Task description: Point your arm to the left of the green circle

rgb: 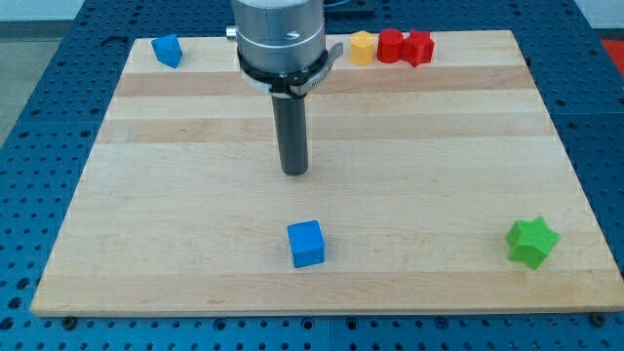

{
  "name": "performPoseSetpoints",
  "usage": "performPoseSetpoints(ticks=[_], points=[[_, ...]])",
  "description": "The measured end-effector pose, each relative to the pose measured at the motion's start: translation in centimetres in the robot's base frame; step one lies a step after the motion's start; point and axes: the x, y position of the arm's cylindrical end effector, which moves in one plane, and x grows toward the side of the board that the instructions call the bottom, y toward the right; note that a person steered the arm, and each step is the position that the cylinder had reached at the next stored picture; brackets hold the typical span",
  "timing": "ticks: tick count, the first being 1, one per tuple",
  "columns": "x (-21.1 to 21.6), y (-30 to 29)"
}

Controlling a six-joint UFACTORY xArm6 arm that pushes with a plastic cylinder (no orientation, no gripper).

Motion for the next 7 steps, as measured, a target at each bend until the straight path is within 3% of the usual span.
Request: performPoseSetpoints(ticks=[2, 3, 4, 6, 7], points=[[-3.7, 14.0], [-5.4, 18.4], [-5.4, 16.5], [-6.8, -2.7], [-9.9, -8.9]])
